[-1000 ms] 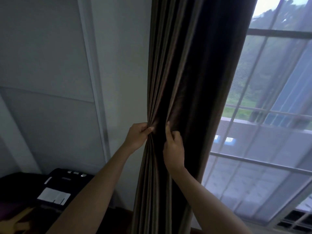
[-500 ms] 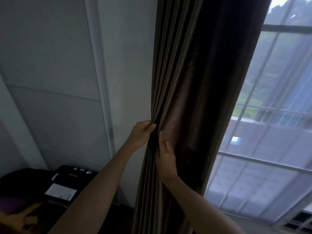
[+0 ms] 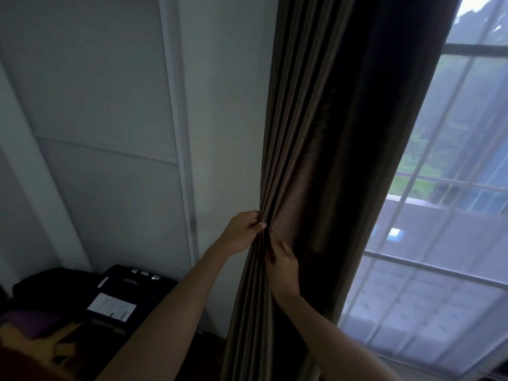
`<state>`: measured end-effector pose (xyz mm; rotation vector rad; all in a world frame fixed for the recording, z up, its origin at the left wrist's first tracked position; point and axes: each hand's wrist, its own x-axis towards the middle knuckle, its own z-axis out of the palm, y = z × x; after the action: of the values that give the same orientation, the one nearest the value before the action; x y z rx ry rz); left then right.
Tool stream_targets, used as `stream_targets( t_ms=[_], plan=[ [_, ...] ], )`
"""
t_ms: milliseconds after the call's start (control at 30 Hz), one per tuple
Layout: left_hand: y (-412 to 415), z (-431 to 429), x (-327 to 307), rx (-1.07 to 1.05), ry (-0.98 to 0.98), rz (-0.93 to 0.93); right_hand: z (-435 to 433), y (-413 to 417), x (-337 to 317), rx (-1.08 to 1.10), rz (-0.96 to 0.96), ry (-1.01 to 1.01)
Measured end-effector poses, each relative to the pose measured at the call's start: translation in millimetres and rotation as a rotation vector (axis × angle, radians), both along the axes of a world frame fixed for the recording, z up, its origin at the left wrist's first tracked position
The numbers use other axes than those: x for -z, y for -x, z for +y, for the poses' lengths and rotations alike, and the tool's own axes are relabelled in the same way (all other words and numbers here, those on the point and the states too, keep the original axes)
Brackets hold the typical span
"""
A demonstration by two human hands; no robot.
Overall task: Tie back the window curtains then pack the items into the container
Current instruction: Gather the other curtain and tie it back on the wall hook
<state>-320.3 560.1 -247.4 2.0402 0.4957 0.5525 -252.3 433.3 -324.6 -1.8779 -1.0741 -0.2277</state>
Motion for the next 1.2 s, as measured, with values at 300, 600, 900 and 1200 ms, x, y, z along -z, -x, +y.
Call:
stream_targets(
  t_ms=[300, 600, 900, 1200],
  plan=[
    [-9.1, -22.1, -2.1, -0.014, 0.040, -0.031, -3.6, 6.9, 7.1, 0.025, -0.060, 0.105],
    [-11.0, -10.7, 5.2, -0.096, -0.081, -0.091, -25.8, -17.8, -54.4, 0.035, -0.348, 0.012],
    [-17.6, -15.2, 7.3, -0.085, -0.052, -0.115, -77.5, -94.0, -171.7, 0.466, -0.339, -0.446],
    [-19.7, -22.2, 5.9, -0.090, -0.092, -0.081, -79.3, -102.4, -104.7, 0.388, -0.264, -0.295]
  ],
)
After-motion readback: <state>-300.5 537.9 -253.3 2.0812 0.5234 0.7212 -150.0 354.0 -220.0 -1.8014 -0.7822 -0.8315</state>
